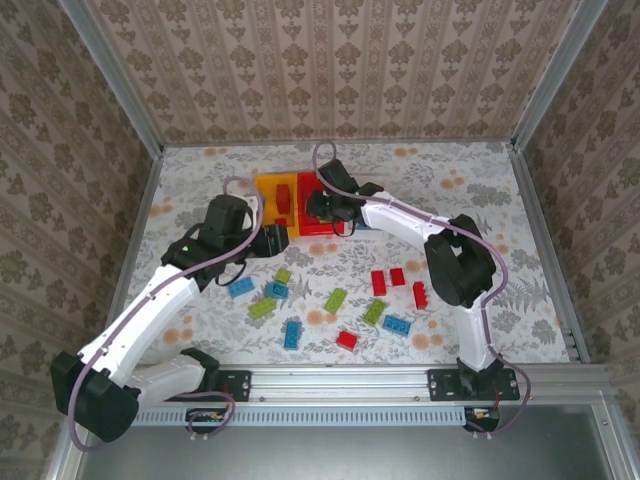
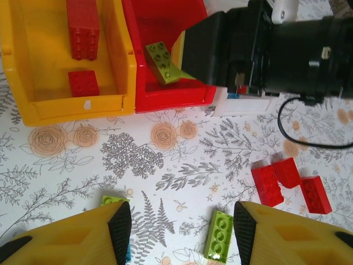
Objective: Sort the legos into containers by color
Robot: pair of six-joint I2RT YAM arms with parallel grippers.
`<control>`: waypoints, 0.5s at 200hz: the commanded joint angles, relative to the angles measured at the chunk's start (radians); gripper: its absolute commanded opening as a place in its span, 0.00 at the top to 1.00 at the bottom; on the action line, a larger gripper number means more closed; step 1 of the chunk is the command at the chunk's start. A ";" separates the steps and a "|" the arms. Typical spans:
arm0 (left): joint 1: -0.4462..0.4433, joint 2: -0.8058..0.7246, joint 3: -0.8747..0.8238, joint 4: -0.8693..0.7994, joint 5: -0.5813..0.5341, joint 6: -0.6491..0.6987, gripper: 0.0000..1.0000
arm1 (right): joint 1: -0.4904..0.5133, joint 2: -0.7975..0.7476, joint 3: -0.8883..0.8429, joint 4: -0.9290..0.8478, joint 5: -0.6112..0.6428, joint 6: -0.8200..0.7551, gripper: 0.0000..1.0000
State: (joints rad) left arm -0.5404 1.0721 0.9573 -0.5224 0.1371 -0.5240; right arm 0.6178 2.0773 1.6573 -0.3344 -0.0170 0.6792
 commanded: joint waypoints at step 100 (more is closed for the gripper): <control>0.030 -0.015 -0.023 -0.085 -0.011 0.000 0.45 | 0.002 -0.048 0.048 -0.068 -0.038 -0.042 0.42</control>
State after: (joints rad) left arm -0.5205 1.0645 0.9485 -0.5575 0.1257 -0.5240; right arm 0.6132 2.1284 1.7123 -0.3656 -0.0608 0.6598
